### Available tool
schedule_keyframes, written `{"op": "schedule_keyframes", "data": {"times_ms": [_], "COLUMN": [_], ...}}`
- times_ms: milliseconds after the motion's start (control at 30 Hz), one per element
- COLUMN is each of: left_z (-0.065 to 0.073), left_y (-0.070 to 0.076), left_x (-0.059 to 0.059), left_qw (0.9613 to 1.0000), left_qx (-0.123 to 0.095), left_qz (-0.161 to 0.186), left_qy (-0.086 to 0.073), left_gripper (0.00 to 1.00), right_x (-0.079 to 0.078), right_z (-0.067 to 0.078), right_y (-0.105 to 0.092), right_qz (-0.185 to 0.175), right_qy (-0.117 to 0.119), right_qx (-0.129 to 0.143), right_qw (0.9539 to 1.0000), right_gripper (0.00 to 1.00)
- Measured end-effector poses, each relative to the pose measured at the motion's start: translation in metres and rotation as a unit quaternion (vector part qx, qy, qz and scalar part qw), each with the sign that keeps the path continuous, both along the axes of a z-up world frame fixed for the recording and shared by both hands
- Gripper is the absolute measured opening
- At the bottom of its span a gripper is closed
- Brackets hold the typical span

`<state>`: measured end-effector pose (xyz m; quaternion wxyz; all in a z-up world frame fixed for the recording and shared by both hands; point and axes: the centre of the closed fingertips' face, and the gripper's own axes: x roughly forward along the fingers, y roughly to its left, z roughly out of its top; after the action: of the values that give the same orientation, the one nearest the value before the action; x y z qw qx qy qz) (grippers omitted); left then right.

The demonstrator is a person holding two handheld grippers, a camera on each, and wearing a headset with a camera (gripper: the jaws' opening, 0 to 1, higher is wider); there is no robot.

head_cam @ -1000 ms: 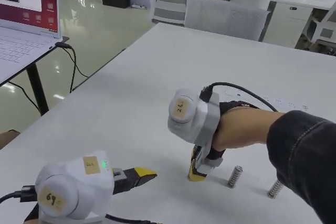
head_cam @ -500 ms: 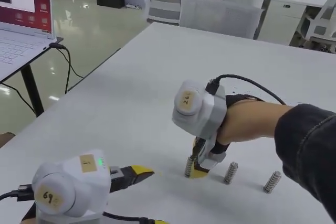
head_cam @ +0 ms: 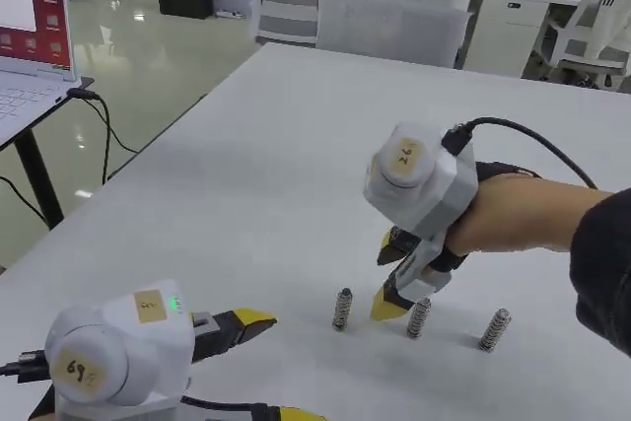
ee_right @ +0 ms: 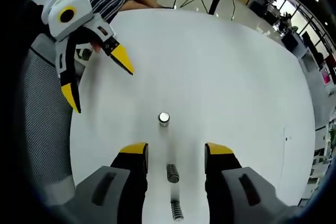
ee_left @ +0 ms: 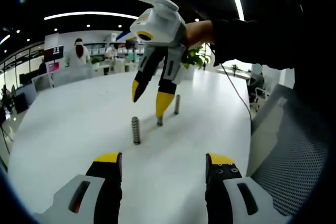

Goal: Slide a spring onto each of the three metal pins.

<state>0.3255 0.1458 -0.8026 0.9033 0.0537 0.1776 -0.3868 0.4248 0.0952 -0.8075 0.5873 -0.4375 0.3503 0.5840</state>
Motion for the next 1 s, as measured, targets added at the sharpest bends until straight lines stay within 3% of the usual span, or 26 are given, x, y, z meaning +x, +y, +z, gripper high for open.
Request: {"op": "schedule_keyframes", "data": {"times_ms": [167,367,567,667,1000], "left_z": [-0.002,-0.002,-0.001,0.0,0.002], "left_y": [0.001,0.001,0.001,0.0,-0.004], "left_x": [0.002,0.005,0.007,0.008,0.01], "left_qw": [1.0,1.0,1.0,1.0,0.9999], "left_qx": [0.002,0.004,0.006,0.006,0.009], "left_qz": [0.0,-0.001,-0.004,-0.005,-0.008], "left_qy": [0.003,0.005,0.005,0.005,0.006], "left_gripper": [0.6,0.6,0.6,0.61,0.62], "right_x": [0.002,0.01,0.013,0.013,0.003], "right_z": [0.014,0.025,0.032,0.033,0.039], "right_y": [-0.007,-0.025,-0.046,-0.058,-0.101], "right_qz": [-0.032,-0.068,-0.109,-0.121,-0.181], "right_qy": [-0.002,-0.019,-0.029,-0.034,-0.047], "right_qx": [0.059,0.095,0.14,0.145,0.188], "right_qw": [0.9977,0.993,0.9837,0.9814,0.9642], "right_gripper": [0.47,0.52,0.55,0.56,0.59]}}
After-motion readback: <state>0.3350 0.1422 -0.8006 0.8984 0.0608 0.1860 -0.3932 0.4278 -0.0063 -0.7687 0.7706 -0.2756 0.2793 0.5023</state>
